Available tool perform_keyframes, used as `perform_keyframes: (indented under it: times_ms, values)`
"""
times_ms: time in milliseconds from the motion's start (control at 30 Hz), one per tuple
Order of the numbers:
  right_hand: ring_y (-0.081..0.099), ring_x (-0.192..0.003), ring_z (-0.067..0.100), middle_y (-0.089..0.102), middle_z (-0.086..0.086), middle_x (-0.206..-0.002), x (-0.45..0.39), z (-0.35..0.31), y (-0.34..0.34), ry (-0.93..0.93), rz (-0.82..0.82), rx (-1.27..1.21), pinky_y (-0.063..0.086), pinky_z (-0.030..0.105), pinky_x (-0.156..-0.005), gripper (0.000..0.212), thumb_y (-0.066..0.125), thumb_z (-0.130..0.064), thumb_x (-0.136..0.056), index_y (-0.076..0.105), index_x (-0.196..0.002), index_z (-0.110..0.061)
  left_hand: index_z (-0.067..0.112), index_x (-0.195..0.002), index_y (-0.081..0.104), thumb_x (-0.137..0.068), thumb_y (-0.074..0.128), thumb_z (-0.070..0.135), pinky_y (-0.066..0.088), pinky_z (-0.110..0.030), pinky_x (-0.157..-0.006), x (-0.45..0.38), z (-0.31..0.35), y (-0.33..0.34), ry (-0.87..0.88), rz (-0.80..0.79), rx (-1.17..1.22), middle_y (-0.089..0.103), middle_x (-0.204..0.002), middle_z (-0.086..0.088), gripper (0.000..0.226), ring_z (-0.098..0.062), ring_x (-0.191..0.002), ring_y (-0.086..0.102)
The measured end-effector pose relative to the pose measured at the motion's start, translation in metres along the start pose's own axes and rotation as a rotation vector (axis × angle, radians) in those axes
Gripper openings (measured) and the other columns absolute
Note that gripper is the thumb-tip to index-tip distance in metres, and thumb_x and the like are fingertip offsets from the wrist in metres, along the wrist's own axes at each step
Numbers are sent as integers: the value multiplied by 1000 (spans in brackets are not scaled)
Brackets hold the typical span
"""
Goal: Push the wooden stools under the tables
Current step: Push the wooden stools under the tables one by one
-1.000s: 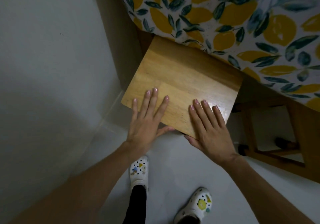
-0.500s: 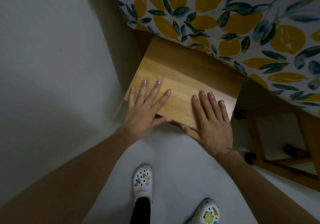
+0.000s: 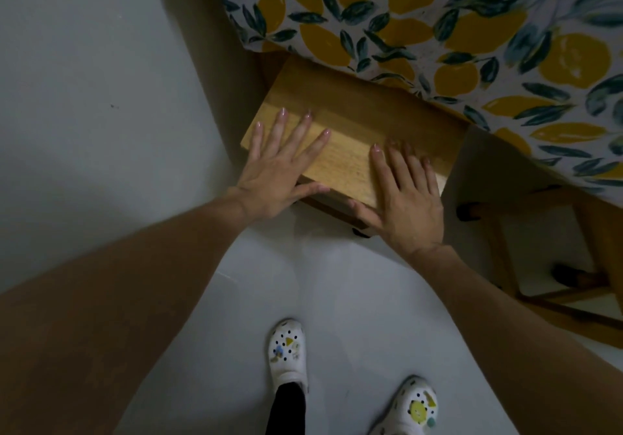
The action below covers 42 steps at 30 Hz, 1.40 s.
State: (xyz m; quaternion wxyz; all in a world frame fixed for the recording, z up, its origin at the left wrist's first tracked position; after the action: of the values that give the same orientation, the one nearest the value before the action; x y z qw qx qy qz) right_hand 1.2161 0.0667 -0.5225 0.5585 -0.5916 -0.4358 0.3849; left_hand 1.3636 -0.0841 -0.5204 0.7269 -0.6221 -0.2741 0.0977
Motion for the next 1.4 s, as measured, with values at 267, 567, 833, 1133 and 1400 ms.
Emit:
perform_keyframes:
  times_ms: [267,567,833,1133,1400]
  values:
    - [-6,-151,27,2,8,-165,1,-1,-8,24,-130,-55,-8,46,-121,98,27,-81,-83,1,-156,-20,33,-144,-28,-87,26,70,-12,-59,-113,-2,6,-14,-31,-221,37,-36,-152,-7,86,-37,-138,-33]
    - [-5,-151,19,9,5,-164,97,51,-26,384,62,-239,-7,44,-122,95,30,-76,-85,12,-155,-15,16,-150,-14,-94,22,58,-9,-52,-116,19,92,-23,39,-46,98,-19,-158,-13,79,-28,-145,-21]
    - [7,-151,27,21,13,-160,236,197,-38,634,132,-128,2,49,-122,96,40,-72,-82,24,-151,-9,11,-152,-1,-93,27,53,-6,-48,-116,-3,285,3,267,33,67,-11,-160,-12,77,-26,-145,-16]
    - [5,-150,34,15,17,-162,321,324,-39,621,159,-56,5,53,-121,101,44,-72,-79,22,-152,-5,10,-152,-4,-93,22,59,0,-53,-117,-50,470,19,482,58,-82,-9,-160,-13,81,-31,-147,-11]
    - [13,-149,31,20,16,-160,307,350,-16,604,206,-96,2,45,-121,90,45,-67,-88,24,-152,-8,21,-151,-9,-87,15,59,-4,-51,-118,-97,513,10,526,27,-122,-13,-161,-5,78,-26,-147,-15]
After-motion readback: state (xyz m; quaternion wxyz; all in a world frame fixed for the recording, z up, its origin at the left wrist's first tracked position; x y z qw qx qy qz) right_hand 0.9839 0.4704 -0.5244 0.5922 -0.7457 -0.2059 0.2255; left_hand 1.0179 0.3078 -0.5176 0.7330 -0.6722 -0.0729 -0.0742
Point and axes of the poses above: each hand's wrist, its own x-axis away from the middle knuckle, its own y-axis out of the palm, z = x × y, the point moved 4 cm from there along -x, towards the middle knuckle
